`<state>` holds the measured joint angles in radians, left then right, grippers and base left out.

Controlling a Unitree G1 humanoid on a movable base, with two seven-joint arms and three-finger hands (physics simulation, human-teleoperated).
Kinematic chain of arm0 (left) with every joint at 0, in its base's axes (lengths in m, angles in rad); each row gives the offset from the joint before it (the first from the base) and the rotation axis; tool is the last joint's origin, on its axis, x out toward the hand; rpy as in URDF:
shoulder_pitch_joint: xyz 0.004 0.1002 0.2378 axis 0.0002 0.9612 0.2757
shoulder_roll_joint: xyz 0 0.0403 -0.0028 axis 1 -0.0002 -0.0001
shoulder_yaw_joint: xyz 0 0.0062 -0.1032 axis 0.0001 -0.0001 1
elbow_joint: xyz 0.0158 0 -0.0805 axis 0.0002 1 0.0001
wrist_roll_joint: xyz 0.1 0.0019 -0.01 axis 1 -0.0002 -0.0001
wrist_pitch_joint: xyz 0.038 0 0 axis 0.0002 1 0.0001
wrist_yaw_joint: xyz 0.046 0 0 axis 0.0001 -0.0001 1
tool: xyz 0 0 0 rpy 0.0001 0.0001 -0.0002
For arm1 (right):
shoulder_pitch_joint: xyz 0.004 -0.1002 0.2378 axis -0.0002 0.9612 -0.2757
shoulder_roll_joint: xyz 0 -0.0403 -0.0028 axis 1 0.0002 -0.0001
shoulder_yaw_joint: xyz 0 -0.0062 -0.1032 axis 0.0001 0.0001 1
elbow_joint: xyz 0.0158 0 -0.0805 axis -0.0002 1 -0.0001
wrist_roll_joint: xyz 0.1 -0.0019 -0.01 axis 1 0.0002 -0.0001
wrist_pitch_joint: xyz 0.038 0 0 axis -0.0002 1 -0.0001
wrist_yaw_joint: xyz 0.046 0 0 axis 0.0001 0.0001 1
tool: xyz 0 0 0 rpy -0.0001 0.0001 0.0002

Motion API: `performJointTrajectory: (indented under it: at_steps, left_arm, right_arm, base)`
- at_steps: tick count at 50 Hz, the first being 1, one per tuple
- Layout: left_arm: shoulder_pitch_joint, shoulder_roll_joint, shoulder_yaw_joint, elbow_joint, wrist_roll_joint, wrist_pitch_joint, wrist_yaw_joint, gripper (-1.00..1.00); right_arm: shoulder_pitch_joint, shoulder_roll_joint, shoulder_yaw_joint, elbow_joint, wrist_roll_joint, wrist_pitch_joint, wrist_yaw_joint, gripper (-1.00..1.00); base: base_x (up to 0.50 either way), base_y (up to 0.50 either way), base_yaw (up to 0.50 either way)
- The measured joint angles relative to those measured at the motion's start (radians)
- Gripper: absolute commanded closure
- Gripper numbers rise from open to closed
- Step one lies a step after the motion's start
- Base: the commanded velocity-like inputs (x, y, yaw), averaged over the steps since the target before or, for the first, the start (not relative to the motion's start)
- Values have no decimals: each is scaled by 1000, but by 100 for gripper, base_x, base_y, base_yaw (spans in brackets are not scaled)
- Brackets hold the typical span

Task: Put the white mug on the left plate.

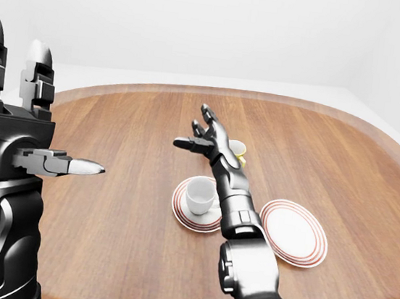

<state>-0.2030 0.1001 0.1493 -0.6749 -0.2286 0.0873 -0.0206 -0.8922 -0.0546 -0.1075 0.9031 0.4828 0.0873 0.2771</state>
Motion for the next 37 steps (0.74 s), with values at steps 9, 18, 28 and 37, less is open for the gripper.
performJointTrajectory:
  at_steps: [9, 18, 28, 37]
  left_arm:
    - [0, 0, 0, 0, 0, 0, 0, -100]
    - [-3, 1, 3, 0, -1, 0, 1, -100]
    - [-6, 4, 6, 0, -4, 0, 3, -100]
    - [-7, 5, 7, 1, -5, 0, 5, -100]
  right_arm:
    - [-8, -5, -18, -5, 79, 0, -12, -100]
    - [-9, -7, -16, -5, 116, 0, -15, -100]
    - [-6, -7, -17, -4, 135, 0, -16, -100]
    - [-7, -8, -16, -6, 144, 0, -16, -100]
  base:
    - [0, 0, 0]
    - [0, 0, 0]
    - [0, 0, 0]
    - [0, 0, 0]
